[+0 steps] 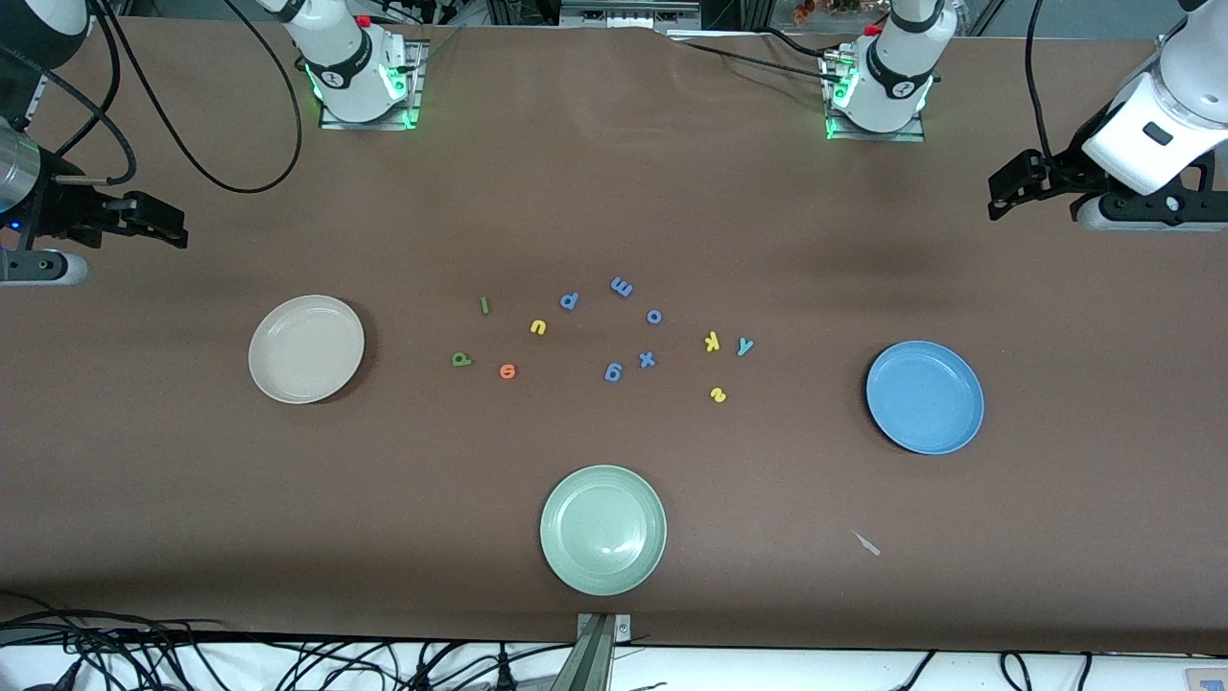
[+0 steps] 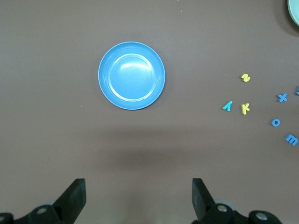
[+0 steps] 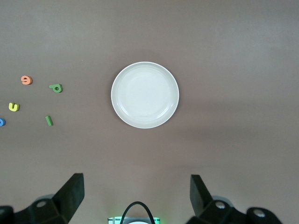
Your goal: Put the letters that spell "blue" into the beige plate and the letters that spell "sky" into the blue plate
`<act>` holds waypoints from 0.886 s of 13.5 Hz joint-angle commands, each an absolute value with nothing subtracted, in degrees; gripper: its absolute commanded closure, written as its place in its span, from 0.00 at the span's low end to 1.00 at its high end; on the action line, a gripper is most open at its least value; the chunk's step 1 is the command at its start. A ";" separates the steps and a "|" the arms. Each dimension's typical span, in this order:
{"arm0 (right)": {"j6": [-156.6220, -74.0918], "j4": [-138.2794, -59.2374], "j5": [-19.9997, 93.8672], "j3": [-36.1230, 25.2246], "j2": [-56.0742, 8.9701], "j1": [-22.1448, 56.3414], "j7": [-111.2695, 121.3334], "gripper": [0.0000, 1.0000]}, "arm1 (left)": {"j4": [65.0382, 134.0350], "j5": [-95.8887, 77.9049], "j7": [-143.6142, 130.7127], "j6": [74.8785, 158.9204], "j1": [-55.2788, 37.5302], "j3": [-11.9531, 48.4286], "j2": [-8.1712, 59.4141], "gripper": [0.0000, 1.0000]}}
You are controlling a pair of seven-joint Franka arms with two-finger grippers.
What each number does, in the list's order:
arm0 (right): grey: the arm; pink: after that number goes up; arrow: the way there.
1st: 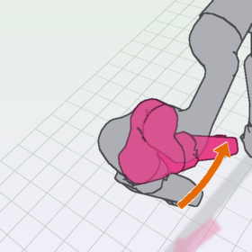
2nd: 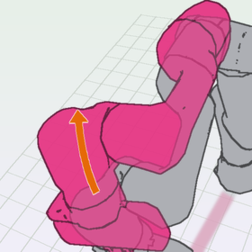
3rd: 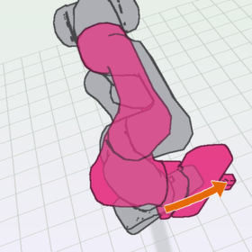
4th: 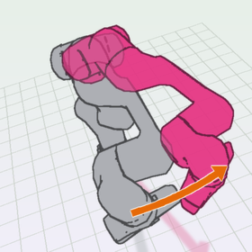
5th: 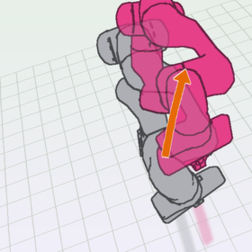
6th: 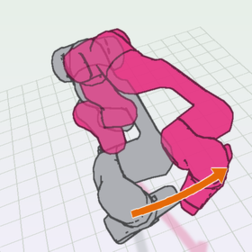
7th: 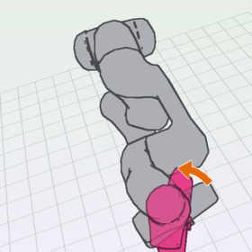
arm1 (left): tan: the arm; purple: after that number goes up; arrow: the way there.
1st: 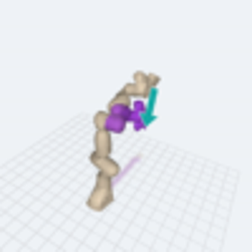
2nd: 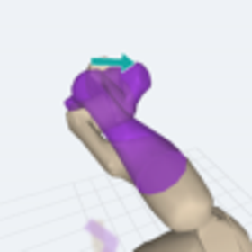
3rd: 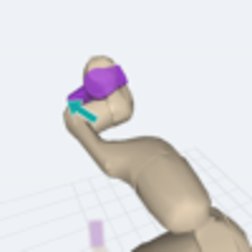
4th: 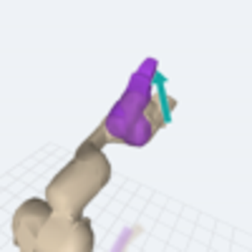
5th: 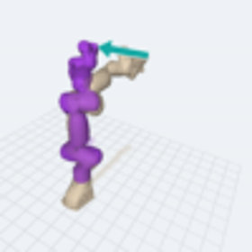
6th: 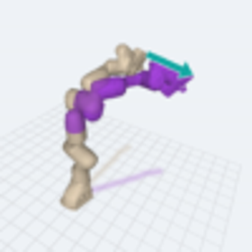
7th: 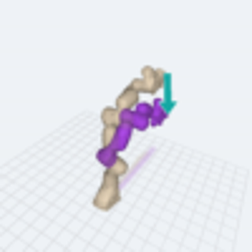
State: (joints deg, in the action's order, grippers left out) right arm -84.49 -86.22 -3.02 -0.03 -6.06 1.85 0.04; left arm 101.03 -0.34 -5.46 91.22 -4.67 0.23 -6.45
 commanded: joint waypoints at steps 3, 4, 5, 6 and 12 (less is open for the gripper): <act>-84.20 -85.34 -3.78 0.09 -5.98 2.11 -0.35 0.00 | 100.46 0.53 -5.89 90.70 -4.75 0.61 -6.86 0.00; -84.20 -85.34 -3.78 0.09 -5.98 2.11 -0.44 0.00 | 100.46 0.61 -5.89 90.62 -4.75 0.53 -6.86 0.00; -84.20 -85.34 -3.69 0.09 -6.15 2.11 -0.35 0.00 | 100.46 0.53 -5.89 90.70 -4.75 0.53 -6.86 0.00; -84.46 -85.34 -3.69 0.09 -6.24 2.11 -0.35 0.00 | 100.55 0.53 -5.89 90.62 -4.75 0.53 -6.94 0.00; -85.34 -85.43 -3.43 0.09 -6.50 2.20 -0.35 0.00 | 100.46 0.62 -5.89 90.70 -4.83 0.53 -6.86 0.00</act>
